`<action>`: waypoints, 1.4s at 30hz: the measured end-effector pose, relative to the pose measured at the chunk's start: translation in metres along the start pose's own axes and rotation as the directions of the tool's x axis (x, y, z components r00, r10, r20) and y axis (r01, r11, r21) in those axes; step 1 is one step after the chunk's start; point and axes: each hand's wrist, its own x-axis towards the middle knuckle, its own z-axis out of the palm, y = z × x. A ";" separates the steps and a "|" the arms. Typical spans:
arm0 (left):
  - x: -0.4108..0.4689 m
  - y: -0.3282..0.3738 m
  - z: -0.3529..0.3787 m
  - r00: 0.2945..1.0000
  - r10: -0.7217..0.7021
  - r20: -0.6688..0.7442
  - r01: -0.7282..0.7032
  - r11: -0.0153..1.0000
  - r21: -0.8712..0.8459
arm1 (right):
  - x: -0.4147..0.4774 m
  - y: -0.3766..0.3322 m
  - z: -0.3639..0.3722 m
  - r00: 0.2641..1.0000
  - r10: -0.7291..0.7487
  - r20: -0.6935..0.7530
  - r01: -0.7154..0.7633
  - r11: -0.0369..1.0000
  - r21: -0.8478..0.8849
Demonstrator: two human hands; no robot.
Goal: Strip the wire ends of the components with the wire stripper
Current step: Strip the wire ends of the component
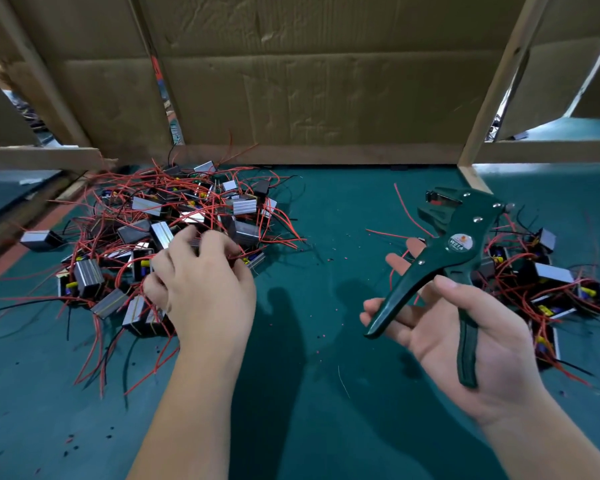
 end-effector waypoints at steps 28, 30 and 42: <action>-0.034 0.033 0.003 0.711 0.517 0.477 -0.045 0.710 -0.703 | -0.003 0.002 0.006 0.947 0.266 0.181 -0.247 0.962 -0.120; -0.024 0.029 -0.001 0.709 0.469 0.526 0.149 0.630 -0.762 | -0.004 0.002 0.007 0.944 0.267 0.192 -0.244 0.961 -0.132; -0.028 0.043 0.002 0.883 0.180 0.433 0.397 0.204 -0.895 | -0.007 0.015 0.012 0.911 0.325 0.254 -0.301 0.945 -0.128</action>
